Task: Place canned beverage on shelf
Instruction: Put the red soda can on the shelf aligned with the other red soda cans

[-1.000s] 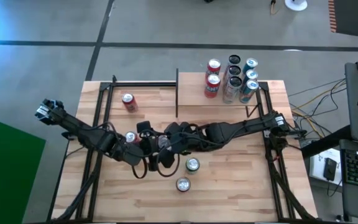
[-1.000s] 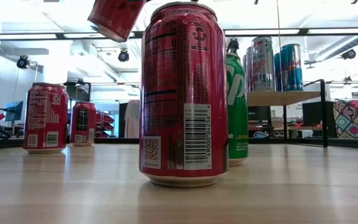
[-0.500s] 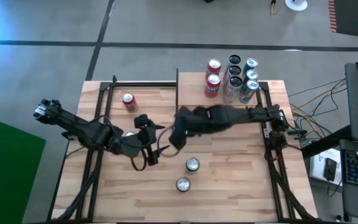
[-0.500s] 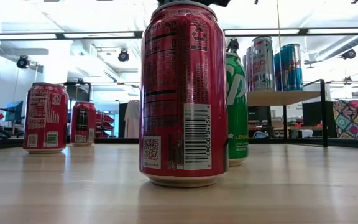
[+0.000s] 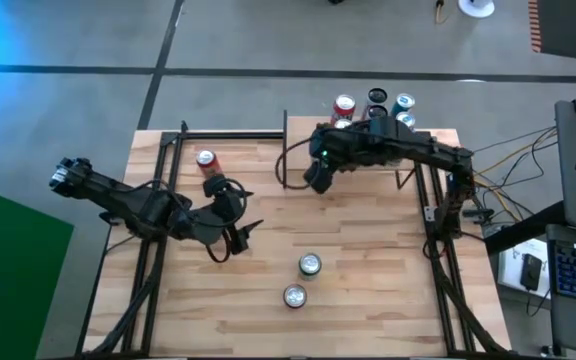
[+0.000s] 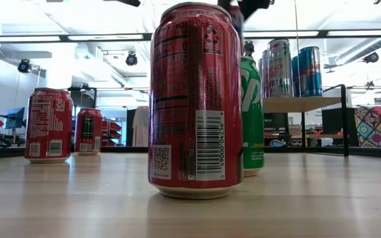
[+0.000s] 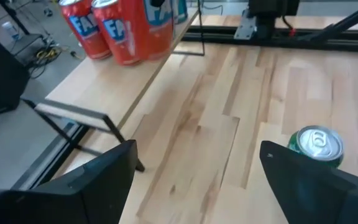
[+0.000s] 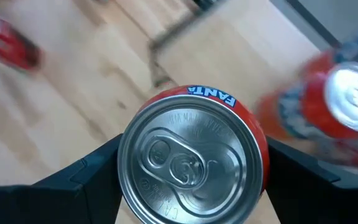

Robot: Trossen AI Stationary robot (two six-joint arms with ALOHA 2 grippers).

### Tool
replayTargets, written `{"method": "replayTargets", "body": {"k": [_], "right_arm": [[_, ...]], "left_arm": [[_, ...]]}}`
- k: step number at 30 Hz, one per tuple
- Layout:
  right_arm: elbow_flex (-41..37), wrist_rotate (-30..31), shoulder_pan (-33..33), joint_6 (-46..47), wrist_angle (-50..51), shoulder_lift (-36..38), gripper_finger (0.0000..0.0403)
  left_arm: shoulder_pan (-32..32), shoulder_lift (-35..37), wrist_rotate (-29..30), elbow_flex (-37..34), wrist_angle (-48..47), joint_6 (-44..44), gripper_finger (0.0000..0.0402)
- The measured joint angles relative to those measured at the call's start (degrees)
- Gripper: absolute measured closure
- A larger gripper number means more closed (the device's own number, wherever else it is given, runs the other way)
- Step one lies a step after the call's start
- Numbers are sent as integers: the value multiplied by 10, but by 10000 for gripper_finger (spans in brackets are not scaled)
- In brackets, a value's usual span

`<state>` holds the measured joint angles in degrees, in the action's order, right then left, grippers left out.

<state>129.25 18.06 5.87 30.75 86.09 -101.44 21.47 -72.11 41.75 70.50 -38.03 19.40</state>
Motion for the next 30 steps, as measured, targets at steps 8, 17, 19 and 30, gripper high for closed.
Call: {"method": "replayTargets", "body": {"k": [8,17,19,30], "right_arm": [[-159,-22,37,-7,-67,85,104],[-339,-50,85,-1,-201,172,104],[-354,-42,90,-2,-192,178,104],[-370,-39,113,-24,-222,182,103]], "left_arm": [[-2,2,25,0,-19,11,83],[-16,2,28,-1,-15,9,83],[-19,2,27,-1,-11,9,83],[-29,2,27,-1,6,8,83]]}}
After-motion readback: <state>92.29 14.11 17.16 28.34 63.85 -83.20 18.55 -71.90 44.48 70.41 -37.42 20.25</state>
